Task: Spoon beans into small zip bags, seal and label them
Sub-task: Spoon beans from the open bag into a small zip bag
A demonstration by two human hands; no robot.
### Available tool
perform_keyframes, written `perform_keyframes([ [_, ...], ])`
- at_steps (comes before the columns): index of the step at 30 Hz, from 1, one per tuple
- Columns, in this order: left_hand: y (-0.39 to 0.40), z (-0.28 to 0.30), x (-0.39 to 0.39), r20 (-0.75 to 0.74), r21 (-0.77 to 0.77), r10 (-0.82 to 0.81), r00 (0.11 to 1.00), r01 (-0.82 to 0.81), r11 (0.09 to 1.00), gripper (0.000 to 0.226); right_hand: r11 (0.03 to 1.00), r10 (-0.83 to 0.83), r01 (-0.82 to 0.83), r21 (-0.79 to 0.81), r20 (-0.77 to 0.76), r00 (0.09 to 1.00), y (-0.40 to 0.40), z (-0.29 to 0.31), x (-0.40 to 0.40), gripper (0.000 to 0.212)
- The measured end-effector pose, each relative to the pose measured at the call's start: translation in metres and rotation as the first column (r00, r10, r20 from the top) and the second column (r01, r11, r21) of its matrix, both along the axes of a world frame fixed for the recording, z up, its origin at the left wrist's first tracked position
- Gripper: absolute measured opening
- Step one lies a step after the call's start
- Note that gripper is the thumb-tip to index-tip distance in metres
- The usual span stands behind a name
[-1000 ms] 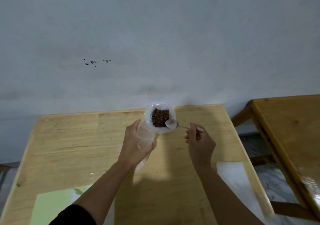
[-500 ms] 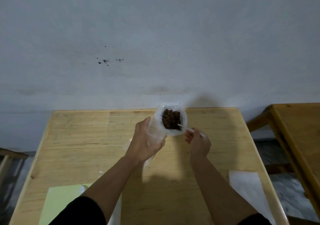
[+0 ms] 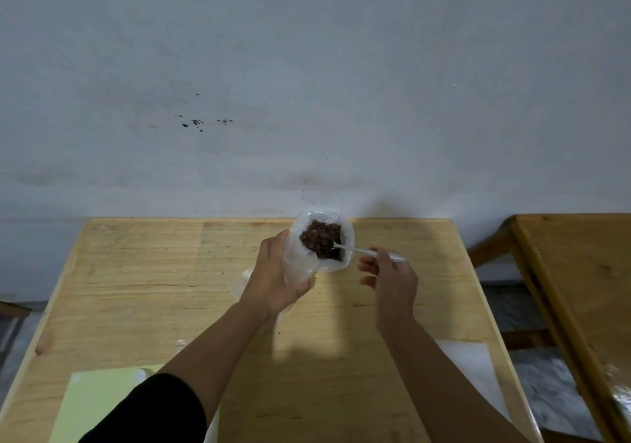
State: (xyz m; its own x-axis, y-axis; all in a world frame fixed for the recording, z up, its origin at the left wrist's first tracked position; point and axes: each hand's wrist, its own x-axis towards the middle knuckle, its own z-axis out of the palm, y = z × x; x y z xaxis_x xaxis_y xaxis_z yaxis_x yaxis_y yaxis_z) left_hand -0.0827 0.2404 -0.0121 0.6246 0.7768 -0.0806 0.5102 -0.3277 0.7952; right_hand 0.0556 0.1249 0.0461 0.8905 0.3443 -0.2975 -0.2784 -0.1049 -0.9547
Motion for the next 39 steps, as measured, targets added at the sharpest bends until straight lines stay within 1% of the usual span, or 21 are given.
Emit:
perform_keyframes([
  [2, 0.000, 0.000, 0.001, -0.001, 0.001, 0.003, 1.000, -0.003, 1.000, 0.103, 0.995, 0.101, -0.097, -0.029, 0.168, 0.981, -0.001, 0.004, -0.005, 0.019],
  [3, -0.001, 0.001, 0.000, 0.008, -0.007, 0.006, 1.000, -0.006, 1.000, 0.102, 0.994, 0.113, -0.108, -0.035, 0.214, 0.970, -0.002, 0.006, -0.006, 0.020],
  [6, -0.003, 0.001, -0.003, 0.032, -0.003, -0.007, 0.999, 0.007, 1.000, 0.101, 0.998, 0.047, -0.033, -0.056, 0.266, 0.963, -0.001, 0.002, 0.000, 0.018],
  [9, -0.004, 0.000, -0.007, 0.033, 0.007, -0.018, 0.999, 0.018, 1.000, 0.102, 0.986, 0.054, -0.002, -0.168, 0.306, 0.951, -0.003, -0.014, 0.007, 0.017],
  [11, -0.004, 0.000, -0.008, 0.029, 0.009, -0.019, 0.999, 0.018, 1.000, 0.102, 0.977, 0.088, -0.027, -0.213, 0.283, 0.955, -0.003, -0.026, 0.006, 0.017],
  [14, -0.003, 0.000, -0.008, 0.018, 0.016, -0.022, 1.000, 0.022, 1.000, 0.103, 0.970, 0.089, -0.046, -0.241, 0.169, 0.982, 0.004, -0.041, 0.001, 0.019],
  [16, -0.003, 0.000, -0.007, 0.013, 0.021, -0.021, 1.000, 0.021, 1.000, 0.102, 0.978, 0.021, -0.017, -0.208, 0.017, 1.000, 0.011, -0.047, 0.000, 0.019],
  [19, -0.004, 0.000, -0.007, 0.003, 0.019, -0.021, 1.000, 0.021, 1.000, 0.102, 0.990, -0.090, 0.066, -0.121, -0.205, 0.975, 0.014, -0.047, 0.003, 0.017],
  [21, -0.004, 0.000, -0.008, 0.000, 0.012, -0.023, 1.000, 0.023, 1.000, 0.102, 0.991, -0.125, 0.105, -0.087, -0.285, 0.950, 0.011, -0.043, 0.006, 0.016],
  [23, -0.004, -0.001, -0.009, -0.002, 0.008, -0.027, 1.000, 0.027, 1.000, 0.102, 0.990, -0.139, 0.132, -0.043, -0.331, 0.933, 0.007, -0.036, 0.009, 0.014],
  [26, -0.004, -0.001, -0.009, -0.002, 0.010, -0.027, 1.000, 0.027, 1.000, 0.102, 0.992, -0.118, 0.125, -0.004, -0.351, 0.929, 0.001, -0.025, 0.011, 0.012],
  [30, -0.006, 0.000, -0.007, -0.002, 0.009, -0.022, 1.000, 0.022, 1.000, 0.102, 0.998, -0.031, 0.047, 0.040, -0.345, 0.938, -0.005, -0.014, 0.008, 0.013],
  [39, -0.008, 0.003, -0.006, 0.021, 0.020, -0.022, 1.000, 0.022, 1.000, 0.101, 0.989, 0.145, -0.136, 0.056, -0.194, 0.970, -0.012, -0.008, -0.006, 0.018],
])
